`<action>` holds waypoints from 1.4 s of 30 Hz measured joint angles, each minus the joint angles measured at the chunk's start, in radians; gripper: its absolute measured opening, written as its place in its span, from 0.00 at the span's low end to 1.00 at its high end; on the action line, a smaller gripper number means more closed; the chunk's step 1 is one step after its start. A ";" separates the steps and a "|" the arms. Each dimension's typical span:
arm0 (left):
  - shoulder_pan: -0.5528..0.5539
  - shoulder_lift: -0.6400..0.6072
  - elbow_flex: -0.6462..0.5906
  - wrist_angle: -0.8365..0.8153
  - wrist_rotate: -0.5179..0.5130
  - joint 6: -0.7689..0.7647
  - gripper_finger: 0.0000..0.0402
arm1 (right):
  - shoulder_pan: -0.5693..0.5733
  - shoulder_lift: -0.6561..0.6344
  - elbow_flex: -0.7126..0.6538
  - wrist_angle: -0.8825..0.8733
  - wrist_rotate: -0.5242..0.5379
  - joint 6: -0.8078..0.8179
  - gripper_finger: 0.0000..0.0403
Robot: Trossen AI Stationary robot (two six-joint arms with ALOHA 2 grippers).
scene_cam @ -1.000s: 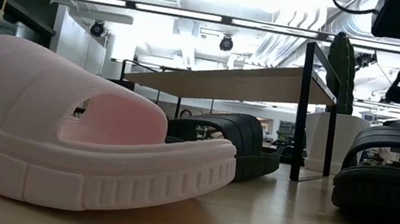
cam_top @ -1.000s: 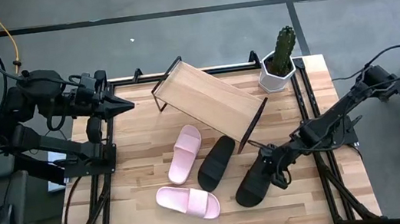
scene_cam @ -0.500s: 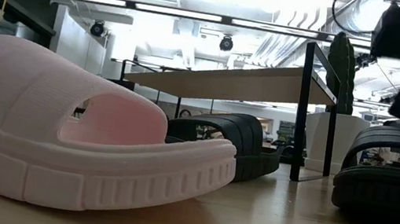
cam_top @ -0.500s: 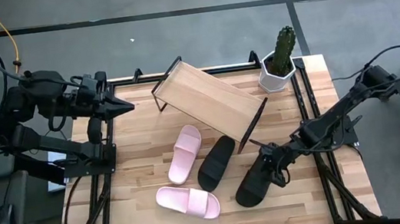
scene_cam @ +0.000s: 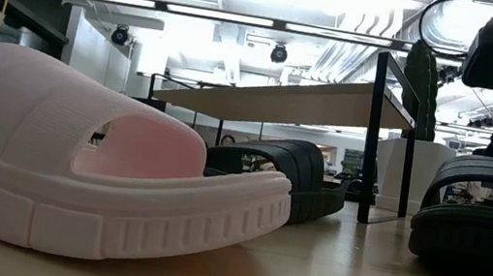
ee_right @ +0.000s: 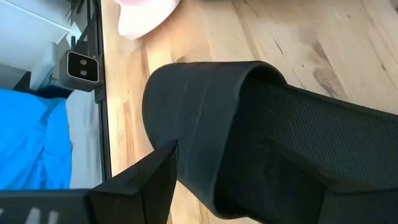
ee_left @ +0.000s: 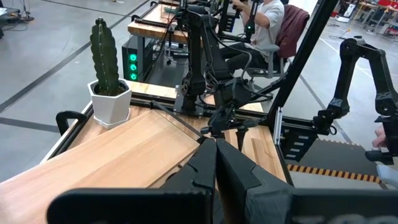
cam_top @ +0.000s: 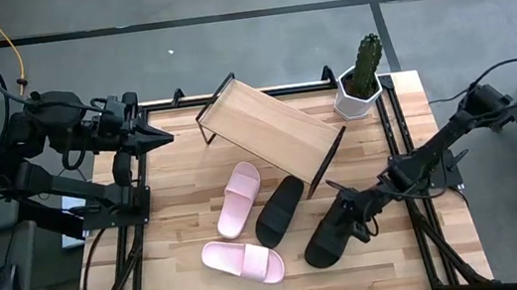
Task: Pick and place slides into the shelf
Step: Put the right black slipper on the shelf
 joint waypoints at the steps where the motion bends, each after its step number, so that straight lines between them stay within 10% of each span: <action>1: 0.000 0.000 0.000 0.000 0.000 0.000 0.00 | 0.004 0.000 0.000 0.005 0.014 0.000 0.54; 42: 0.000 0.000 0.000 0.001 0.000 0.000 0.00 | 0.045 0.293 0.005 0.348 -0.066 -0.003 0.47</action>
